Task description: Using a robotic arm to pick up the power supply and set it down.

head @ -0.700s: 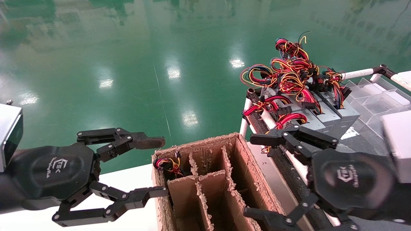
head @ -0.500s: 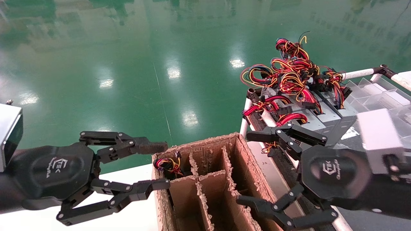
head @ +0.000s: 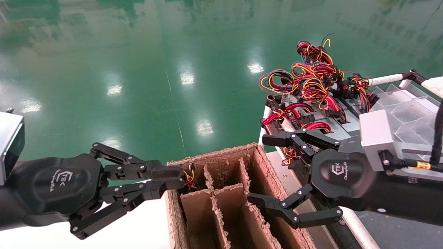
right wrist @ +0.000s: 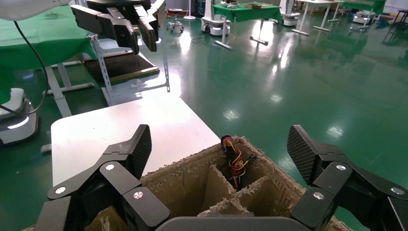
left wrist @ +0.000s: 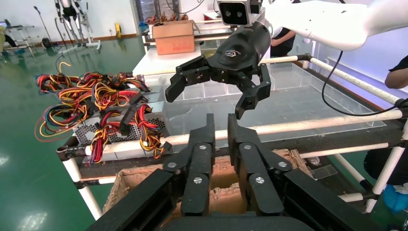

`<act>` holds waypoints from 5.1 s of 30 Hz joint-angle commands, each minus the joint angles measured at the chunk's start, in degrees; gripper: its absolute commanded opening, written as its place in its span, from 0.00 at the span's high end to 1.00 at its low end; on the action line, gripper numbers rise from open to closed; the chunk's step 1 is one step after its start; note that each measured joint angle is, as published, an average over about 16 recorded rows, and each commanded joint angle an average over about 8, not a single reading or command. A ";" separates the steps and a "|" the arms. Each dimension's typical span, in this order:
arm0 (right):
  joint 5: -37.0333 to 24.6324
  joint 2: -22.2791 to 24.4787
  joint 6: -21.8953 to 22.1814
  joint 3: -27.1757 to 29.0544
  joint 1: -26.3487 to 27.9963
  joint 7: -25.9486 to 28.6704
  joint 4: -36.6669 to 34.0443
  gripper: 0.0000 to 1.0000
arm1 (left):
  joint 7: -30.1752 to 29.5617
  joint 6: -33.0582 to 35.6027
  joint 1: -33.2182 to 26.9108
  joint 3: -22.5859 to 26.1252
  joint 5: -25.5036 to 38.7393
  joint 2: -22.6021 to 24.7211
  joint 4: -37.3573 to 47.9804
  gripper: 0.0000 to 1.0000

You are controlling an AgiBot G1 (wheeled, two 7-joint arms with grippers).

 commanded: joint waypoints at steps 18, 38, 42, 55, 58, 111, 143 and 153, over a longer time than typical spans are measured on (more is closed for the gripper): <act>-3.99 -4.75 4.79 -2.46 0.15 0.63 0.22 0.00 | 0.01 0.00 -0.01 0.01 0.00 0.00 0.03 0.00; -12.52 -13.04 12.08 -7.49 3.39 2.97 -1.29 0.00 | 0.03 -0.01 -0.01 0.02 -0.02 -0.01 0.06 0.00; -16.10 -16.70 12.88 -10.46 6.10 5.24 -4.32 0.00 | 0.03 -0.01 -0.02 0.03 -0.02 -0.01 0.07 0.00; -22.54 -27.38 12.42 -16.36 12.30 4.68 -17.47 0.00 | 0.04 -0.01 -0.02 0.04 -0.03 -0.01 0.07 0.00; -23.32 -29.47 12.57 -17.11 13.09 3.90 -20.08 0.00 | 0.05 -0.01 -0.02 0.05 -0.04 -0.02 0.07 0.00; -23.01 -35.83 13.70 -17.53 13.61 -4.74 -36.56 1.00 | 0.08 -0.04 -0.04 0.11 -0.08 -0.04 0.07 0.00; -15.50 -29.69 10.42 -12.73 11.91 -1.58 -27.49 1.00 | 0.10 -0.05 -0.05 0.15 -0.11 -0.06 0.07 0.00; -11.26 -23.41 10.77 -8.63 12.61 2.11 -19.79 1.00 | 0.10 -0.06 -0.05 0.16 -0.12 -0.06 0.07 0.00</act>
